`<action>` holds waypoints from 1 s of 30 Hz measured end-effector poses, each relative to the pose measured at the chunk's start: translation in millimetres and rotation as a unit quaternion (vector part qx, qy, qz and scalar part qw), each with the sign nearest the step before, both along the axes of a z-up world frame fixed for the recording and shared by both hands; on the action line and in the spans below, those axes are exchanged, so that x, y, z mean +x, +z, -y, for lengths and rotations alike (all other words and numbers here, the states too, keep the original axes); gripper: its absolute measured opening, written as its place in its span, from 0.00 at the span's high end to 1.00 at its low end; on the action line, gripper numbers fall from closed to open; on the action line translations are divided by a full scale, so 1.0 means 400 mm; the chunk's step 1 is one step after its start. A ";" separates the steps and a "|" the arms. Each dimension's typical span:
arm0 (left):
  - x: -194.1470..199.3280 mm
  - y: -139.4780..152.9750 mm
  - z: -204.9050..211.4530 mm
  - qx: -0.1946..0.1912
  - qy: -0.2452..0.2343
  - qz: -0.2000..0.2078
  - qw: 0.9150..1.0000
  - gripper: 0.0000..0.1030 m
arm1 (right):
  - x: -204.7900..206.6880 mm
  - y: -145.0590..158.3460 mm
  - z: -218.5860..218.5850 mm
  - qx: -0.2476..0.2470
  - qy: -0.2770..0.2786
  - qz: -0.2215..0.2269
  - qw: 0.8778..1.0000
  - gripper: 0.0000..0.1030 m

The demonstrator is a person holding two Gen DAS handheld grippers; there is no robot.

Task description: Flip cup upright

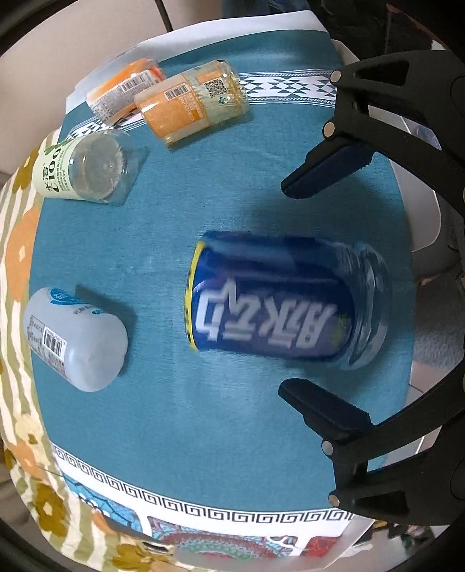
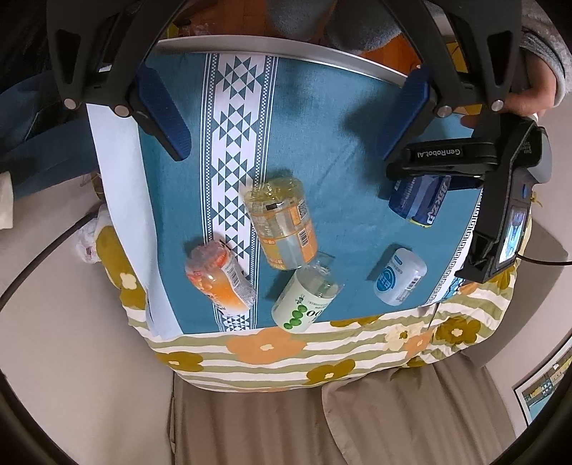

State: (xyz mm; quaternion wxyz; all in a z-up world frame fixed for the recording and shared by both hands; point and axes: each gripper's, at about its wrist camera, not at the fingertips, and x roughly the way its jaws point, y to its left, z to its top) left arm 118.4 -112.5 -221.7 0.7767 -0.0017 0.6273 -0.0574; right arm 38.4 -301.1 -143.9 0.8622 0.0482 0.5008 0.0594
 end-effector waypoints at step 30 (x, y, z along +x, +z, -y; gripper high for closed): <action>-0.112 0.256 -0.205 0.012 0.007 0.092 0.996 0.00 | 0.033 0.119 -0.082 0.045 0.024 -0.002 0.999 0.00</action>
